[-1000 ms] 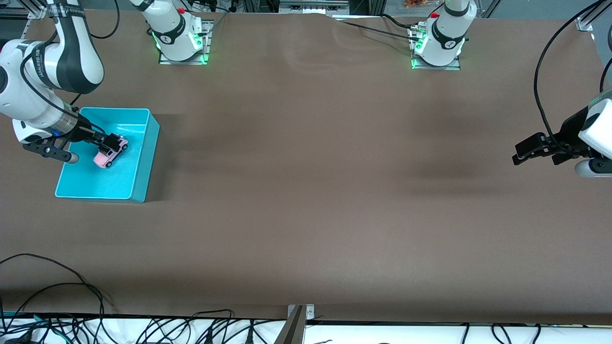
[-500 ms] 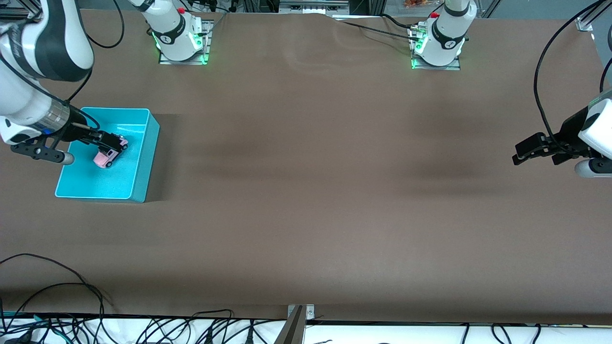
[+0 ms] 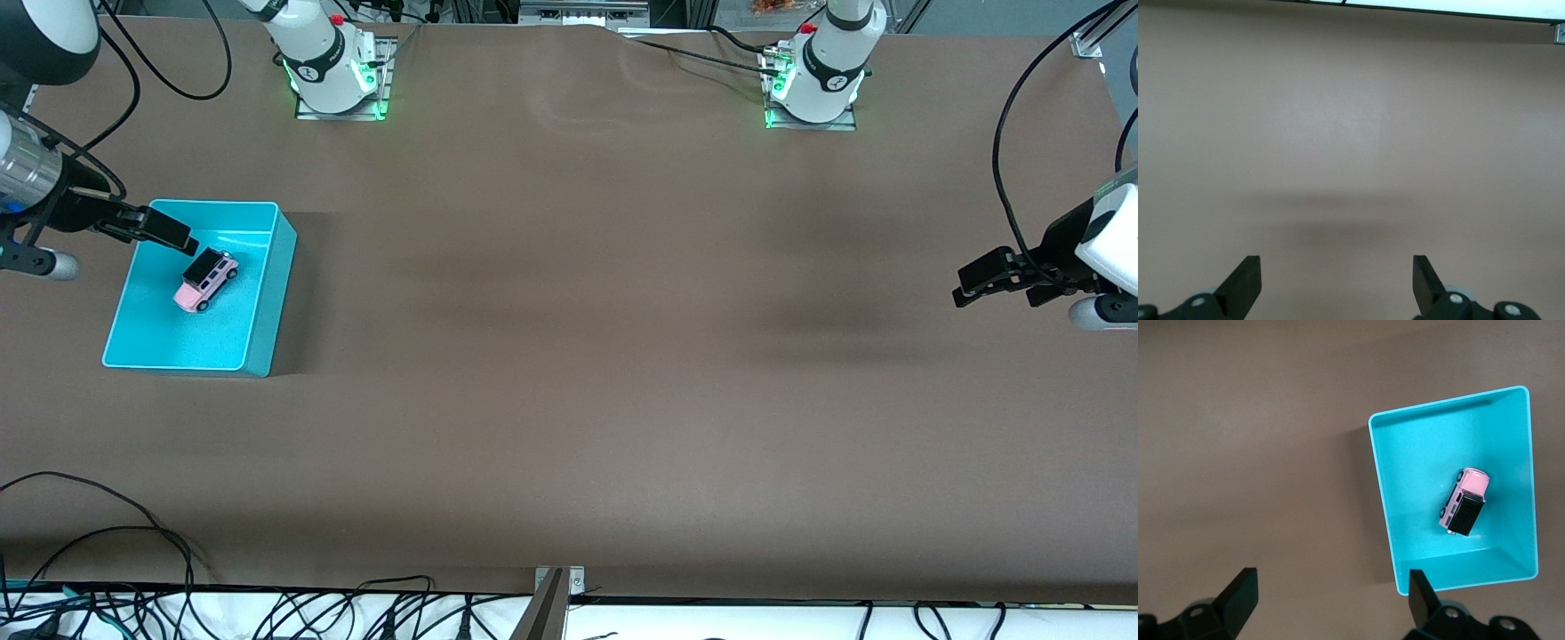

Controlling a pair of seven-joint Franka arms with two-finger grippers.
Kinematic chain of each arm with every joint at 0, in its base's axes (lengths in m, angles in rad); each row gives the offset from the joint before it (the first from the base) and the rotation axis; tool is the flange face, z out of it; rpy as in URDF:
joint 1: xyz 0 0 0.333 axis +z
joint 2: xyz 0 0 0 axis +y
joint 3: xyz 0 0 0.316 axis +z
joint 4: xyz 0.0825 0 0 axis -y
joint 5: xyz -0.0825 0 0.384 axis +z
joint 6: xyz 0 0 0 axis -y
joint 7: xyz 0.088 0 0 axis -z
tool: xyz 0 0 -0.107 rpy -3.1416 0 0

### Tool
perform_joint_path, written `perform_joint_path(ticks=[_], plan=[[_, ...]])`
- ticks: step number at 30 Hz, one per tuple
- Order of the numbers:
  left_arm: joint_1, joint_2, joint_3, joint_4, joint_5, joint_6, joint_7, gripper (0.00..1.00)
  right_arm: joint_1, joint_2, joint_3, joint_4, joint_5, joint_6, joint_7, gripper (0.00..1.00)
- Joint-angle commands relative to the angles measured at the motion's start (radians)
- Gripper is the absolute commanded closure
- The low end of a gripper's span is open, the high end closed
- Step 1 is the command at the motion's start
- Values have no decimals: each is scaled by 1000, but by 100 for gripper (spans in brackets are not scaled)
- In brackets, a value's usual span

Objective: Wind and store pink jeep toy

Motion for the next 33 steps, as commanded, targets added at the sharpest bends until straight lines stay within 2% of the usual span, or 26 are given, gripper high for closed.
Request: perform_joint_path(ticks=[1, 6, 13, 19, 33], plan=[[-1, -7, -1, -4, -7, -7, -3, 0, -10, 8, 22, 41, 14, -34, -6, 0], [-1, -7, -1, -4, -7, -5, -1, 0, -69, 8, 64, 41, 14, -32, -12, 0], [-1, -7, -1, -4, -9, -5, -1, 0, -69, -1, 65, 58, 14, -53, -11, 0], [-1, -7, -1, -4, -9, -5, -1, 0, -66, 36, 64, 141, 10, -101, -14, 0], [-1, -5, -1, -2, -12, -5, -3, 0, -66, 28, 65, 156, 0, -142, -15, 0]])
